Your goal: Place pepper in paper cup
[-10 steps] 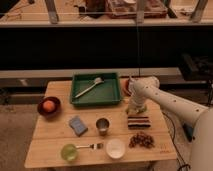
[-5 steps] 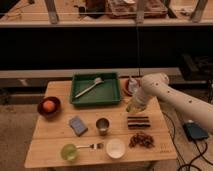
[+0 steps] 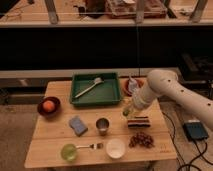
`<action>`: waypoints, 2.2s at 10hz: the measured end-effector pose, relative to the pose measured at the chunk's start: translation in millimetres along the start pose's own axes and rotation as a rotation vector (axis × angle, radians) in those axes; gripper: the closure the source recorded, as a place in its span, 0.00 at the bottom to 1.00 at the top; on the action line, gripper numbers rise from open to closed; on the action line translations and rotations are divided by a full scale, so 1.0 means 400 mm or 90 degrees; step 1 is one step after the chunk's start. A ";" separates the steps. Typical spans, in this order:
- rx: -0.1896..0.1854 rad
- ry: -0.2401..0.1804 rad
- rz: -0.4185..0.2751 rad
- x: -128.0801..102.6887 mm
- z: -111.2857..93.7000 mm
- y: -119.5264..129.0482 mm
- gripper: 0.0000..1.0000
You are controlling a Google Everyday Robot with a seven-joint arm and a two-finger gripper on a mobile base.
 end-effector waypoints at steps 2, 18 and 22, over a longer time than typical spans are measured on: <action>0.000 0.000 0.000 -0.001 0.000 0.000 1.00; -0.189 -0.217 -0.113 -0.328 0.040 0.288 1.00; -0.187 -0.243 -0.106 -0.369 0.015 0.393 1.00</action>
